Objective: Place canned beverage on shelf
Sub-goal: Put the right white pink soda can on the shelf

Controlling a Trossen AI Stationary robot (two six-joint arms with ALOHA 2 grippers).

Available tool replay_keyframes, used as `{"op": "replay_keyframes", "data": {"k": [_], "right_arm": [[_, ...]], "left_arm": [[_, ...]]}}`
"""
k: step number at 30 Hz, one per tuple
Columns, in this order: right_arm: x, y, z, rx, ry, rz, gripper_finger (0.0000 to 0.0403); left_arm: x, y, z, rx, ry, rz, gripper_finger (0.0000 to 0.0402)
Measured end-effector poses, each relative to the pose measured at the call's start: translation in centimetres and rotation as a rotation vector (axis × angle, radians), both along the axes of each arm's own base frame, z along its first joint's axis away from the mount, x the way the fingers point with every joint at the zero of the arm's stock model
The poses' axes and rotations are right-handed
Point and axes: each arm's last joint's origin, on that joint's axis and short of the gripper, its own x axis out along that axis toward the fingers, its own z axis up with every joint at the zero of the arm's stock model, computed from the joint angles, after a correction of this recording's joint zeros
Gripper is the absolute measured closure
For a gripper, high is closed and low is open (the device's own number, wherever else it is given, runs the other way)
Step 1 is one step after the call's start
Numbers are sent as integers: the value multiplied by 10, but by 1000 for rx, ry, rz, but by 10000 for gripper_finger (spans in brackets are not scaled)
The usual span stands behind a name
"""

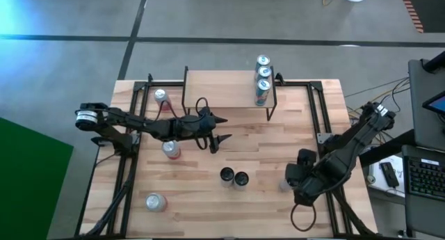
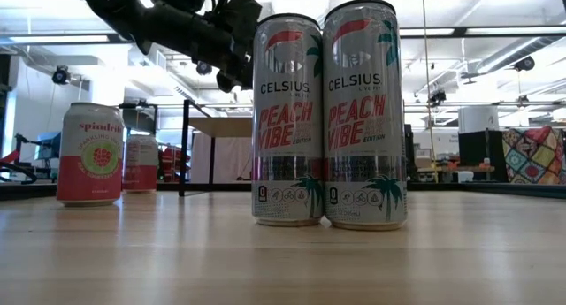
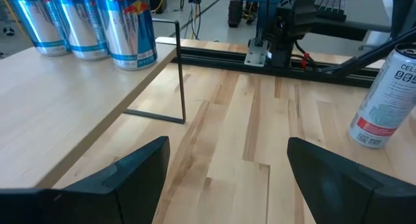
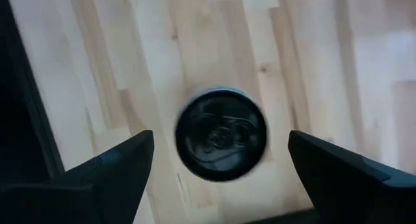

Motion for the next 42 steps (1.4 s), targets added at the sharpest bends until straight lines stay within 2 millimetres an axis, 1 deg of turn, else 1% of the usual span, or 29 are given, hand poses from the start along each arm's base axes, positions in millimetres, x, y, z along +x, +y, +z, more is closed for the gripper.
{"op": "replay_keyframes", "data": {"k": [5, 17, 22, 26, 28, 31, 35, 38, 42], "right_arm": [[1, 1, -12, -18, 26, 28, 58], [1, 1, -31, -65, 70, 69, 64], [3, 2, -32, -57, 42, 91, 98], [5, 1, -33, -64, 27, 93, 139], [6, 0, -34, -65, 24, 84, 157], [6, -1, -34, -67, 21, 74, 164], [9, -4, -29, -93, -20, 30, 157], [16, -8, -14, -97, -105, -21, 155], [26, -15, 4, -96, -189, -107, 156]], "left_arm": [[0, 0, 0, 0, 0, 0, 104], [0, 0, 0, 0, 0, 1, 104], [0, 0, 0, 4, -3, 14, 104], [-1, 3, 1, 36, -2, 117, 104], [-1, 3, 1, 54, 2, 138, 104], [-1, 3, 1, 64, 5, 133, 104], [-1, 0, 1, 95, 15, 116, 104], [-2, -4, 3, 141, 21, 93, 104], [-1, -12, 12, 211, 11, 49, 104]]}}
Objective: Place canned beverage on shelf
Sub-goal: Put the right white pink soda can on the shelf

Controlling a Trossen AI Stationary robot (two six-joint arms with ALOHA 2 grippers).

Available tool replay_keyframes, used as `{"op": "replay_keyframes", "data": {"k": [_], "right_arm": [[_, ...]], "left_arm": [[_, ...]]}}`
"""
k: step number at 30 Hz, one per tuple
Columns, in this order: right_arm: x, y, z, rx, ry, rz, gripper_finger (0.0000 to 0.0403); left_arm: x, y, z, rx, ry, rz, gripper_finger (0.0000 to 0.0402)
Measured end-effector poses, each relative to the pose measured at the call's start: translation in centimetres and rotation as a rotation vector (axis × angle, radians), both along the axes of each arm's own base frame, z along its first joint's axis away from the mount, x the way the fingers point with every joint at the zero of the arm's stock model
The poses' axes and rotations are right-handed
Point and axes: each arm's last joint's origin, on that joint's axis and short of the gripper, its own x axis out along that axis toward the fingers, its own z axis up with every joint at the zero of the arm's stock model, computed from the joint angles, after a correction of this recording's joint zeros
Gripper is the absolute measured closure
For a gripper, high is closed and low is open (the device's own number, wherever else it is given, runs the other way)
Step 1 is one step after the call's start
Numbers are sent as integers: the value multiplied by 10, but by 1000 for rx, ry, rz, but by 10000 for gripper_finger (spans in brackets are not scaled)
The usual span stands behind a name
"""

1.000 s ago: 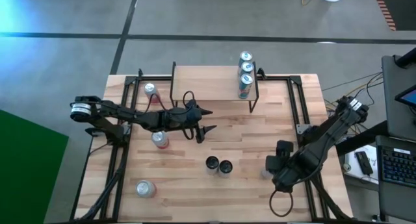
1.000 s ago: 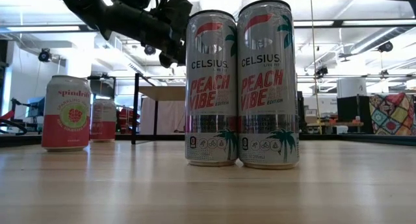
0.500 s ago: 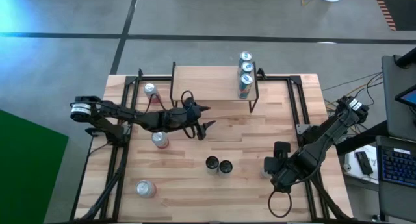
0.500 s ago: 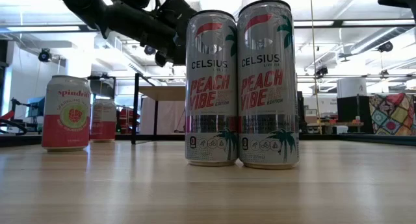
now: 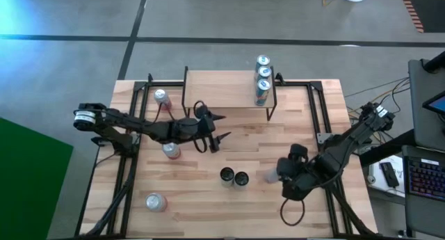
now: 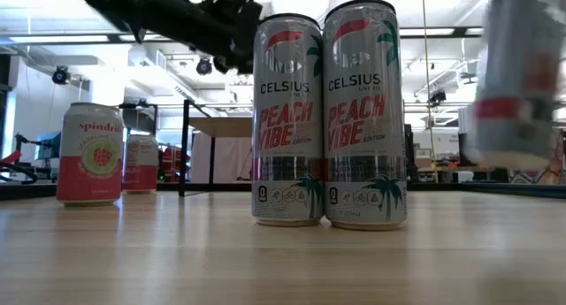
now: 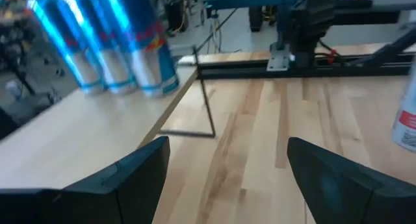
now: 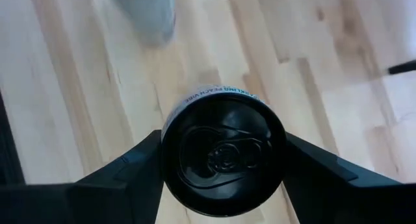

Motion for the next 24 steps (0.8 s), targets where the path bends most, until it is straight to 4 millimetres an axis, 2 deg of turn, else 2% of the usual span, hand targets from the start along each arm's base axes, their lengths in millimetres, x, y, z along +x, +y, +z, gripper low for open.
{"op": "replay_keyframes", "data": {"k": [8, 12, 15, 24], "right_arm": [[26, -38, 32, -61, -196, -264, 156], [35, -55, 45, -70, -246, -339, 156], [40, -64, 52, -81, -270, -344, 156], [58, -71, 59, -95, -379, -268, 154]], "left_arm": [[14, -17, 24, 33, 17, -211, 104], [22, -18, 37, 39, 95, -230, 104], [26, -19, 35, 42, 159, -233, 104], [41, -20, 37, 64, 153, -265, 104]]}}
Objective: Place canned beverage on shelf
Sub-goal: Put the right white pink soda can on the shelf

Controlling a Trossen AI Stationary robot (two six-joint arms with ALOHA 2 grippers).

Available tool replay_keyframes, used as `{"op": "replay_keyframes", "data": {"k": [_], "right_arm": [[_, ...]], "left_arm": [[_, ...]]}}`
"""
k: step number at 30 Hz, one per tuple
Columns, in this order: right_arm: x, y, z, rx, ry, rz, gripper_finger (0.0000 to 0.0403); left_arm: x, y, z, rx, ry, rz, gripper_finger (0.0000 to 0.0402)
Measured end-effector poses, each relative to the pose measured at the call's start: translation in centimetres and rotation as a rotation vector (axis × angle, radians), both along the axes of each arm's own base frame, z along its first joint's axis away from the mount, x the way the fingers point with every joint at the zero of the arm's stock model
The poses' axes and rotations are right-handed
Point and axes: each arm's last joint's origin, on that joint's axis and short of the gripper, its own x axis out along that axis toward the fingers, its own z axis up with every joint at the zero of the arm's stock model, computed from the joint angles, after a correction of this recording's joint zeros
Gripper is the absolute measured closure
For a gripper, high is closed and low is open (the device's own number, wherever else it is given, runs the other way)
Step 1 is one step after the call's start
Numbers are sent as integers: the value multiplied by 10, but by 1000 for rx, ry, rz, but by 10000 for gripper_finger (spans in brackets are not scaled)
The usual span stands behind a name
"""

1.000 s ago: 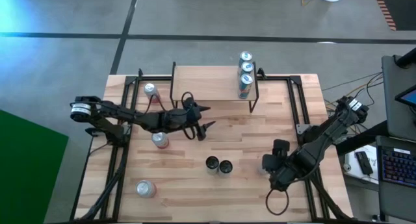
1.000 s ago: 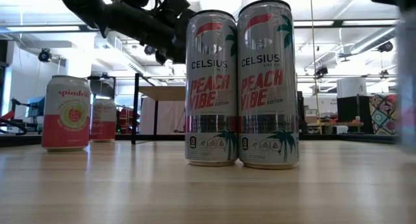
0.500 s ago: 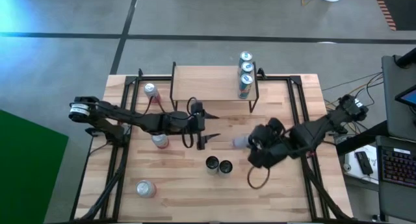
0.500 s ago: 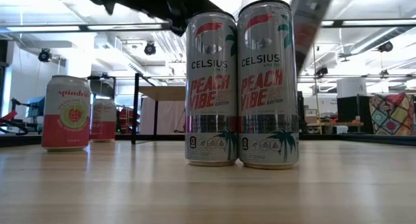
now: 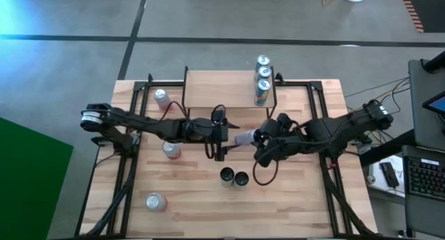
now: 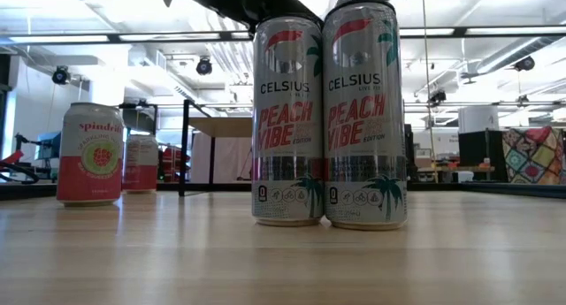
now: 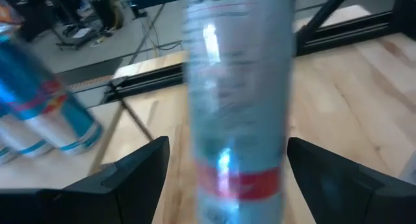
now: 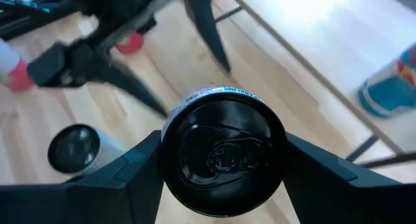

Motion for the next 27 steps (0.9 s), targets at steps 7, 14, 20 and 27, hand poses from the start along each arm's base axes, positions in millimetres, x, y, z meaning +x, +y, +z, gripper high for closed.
{"op": "replay_keyframes", "data": {"k": [7, 14, 20, 27], "right_arm": [[5, 0, 3, -28, -46, -14, 153], [5, 0, 3, -42, -47, -6, 152], [6, 0, 4, -55, -36, 31, 151], [2, 5, 4, -210, 83, 279, 107]], "left_arm": [[20, -1, -5, 14, 17, 1, 104], [31, 1, -9, 67, 31, 80, 127], [27, 1, -7, 60, 26, 75, 173], [26, -1, -9, 35, 46, 30, 167]]}}
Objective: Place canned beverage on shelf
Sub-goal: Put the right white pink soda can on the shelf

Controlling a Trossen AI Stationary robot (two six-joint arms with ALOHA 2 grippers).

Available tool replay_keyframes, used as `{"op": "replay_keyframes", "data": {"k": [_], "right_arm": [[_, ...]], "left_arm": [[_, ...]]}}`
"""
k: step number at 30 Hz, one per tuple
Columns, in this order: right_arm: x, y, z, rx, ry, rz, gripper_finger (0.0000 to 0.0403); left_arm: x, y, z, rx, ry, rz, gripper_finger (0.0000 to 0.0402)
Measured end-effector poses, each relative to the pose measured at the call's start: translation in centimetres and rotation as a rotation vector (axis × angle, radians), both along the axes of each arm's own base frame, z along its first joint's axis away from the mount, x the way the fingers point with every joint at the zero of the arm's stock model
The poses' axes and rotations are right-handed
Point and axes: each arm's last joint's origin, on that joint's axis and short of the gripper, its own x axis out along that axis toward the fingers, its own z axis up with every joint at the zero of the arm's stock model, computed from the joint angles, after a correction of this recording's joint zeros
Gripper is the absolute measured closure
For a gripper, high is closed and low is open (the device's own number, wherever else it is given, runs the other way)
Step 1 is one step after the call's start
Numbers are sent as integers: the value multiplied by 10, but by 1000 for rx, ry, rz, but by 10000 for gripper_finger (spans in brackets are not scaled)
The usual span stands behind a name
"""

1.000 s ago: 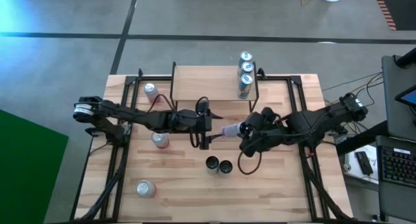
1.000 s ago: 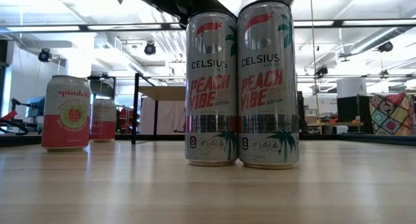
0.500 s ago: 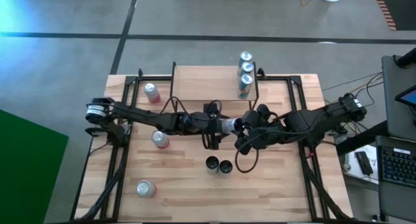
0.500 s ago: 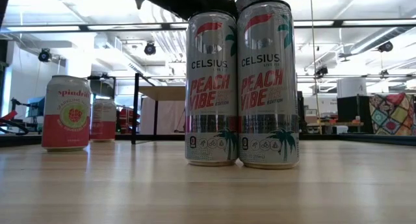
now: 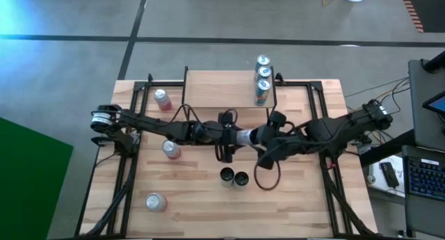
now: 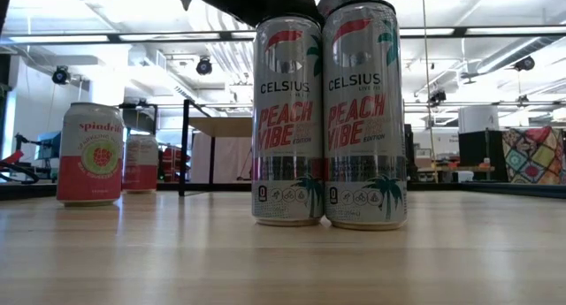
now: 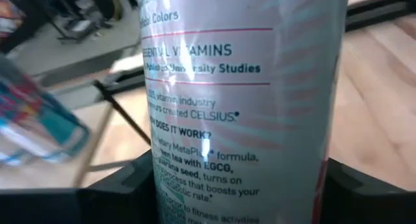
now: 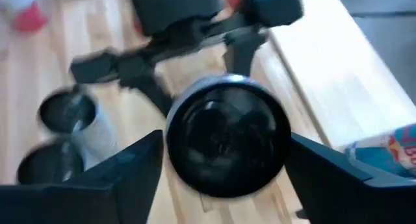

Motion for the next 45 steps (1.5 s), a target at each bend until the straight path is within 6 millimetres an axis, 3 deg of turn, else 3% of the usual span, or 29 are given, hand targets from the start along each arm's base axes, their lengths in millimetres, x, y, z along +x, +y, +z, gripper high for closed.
{"op": "replay_keyframes", "data": {"k": [6, 9, 18, 28, 37, 45], "right_arm": [[-20, 3, 19, 20, -76, 35, 61], [-26, 8, 18, 25, -93, 62, 53], [-9, 25, -5, -71, -309, 183, 62], [3, 12, -1, -99, -378, 133, 76], [-13, 3, 16, -101, -427, 130, 76], [5, -1, -2, -86, -361, 154, 41]], "left_arm": [[-6, 0, -5, -104, -15, -95, 154], [-11, 2, -6, -127, -50, -101, 162], [-20, 3, -11, -199, -219, -199, 158], [-20, 3, -7, -190, -261, -215, 156], [-22, 3, -13, -171, -243, -206, 156], [-22, 3, -10, -156, -286, -201, 156]]}}
